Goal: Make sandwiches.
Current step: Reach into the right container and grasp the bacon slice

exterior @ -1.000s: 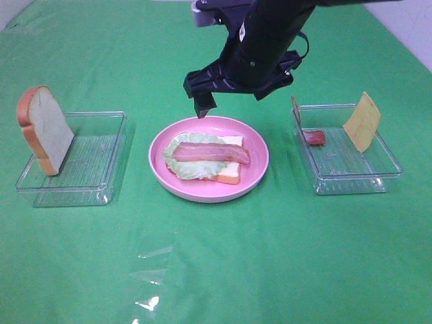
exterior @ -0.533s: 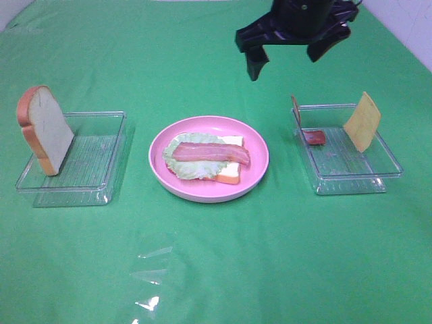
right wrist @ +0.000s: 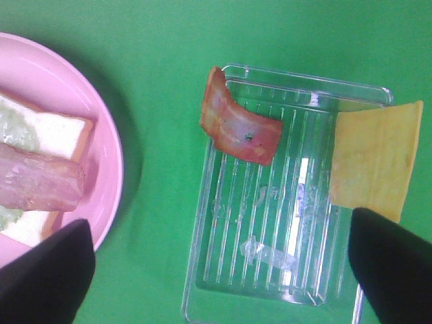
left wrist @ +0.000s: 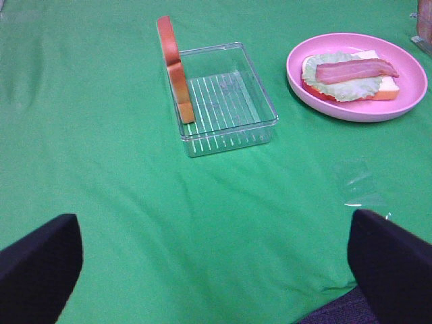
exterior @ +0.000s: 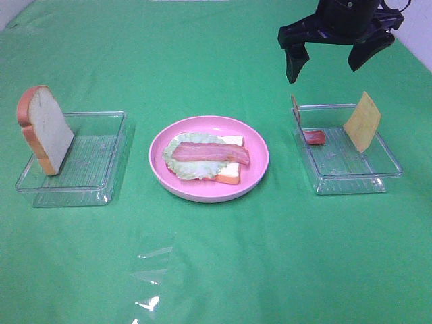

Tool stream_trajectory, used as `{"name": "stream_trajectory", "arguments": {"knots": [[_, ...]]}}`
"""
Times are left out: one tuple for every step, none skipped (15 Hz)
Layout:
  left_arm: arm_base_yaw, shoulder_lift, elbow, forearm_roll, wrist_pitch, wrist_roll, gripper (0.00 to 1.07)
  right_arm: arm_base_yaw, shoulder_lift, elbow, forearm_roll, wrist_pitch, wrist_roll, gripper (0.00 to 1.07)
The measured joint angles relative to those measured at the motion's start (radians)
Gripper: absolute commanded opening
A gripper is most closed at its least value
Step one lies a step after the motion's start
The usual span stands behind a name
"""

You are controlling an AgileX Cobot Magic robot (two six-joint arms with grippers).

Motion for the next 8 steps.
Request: {"name": "stream_trajectory", "arguments": {"knots": [[0.000, 0.000, 0.000, 0.000, 0.000, 0.000, 1.02, 0.000, 0.000, 0.000, 0.000, -0.003, -0.001, 0.98], [0.000, 0.000, 0.000, 0.000, 0.000, 0.000, 1.02, 0.000, 0.000, 0.000, 0.000, -0.003, -0.001, 0.98], [0.000, 0.000, 0.000, 0.000, 0.000, 0.000, 1.02, 0.000, 0.000, 0.000, 0.000, -0.005, -0.001, 0.98], [0.000, 0.000, 0.000, 0.000, 0.000, 0.000, 1.02, 0.000, 0.007, -0.001, 0.000, -0.006, -0.001, 0.98], [0.000, 0.000, 0.000, 0.000, 0.000, 0.000, 1.02, 0.000, 0.019, -0.001, 0.000, -0.007, -0.001, 0.98], [0.000, 0.000, 0.000, 0.000, 0.000, 0.000, 1.02, 0.000, 0.044, -0.001, 0.000, -0.010, -0.001, 0.98], [0.000, 0.000, 0.000, 0.000, 0.000, 0.000, 1.02, 0.000, 0.063, -0.001, 0.000, -0.022, -0.001, 0.98], [0.000, 0.000, 0.000, 0.000, 0.000, 0.000, 1.02, 0.000, 0.080, -0.001, 0.000, -0.038, 0.002, 0.98]]}}
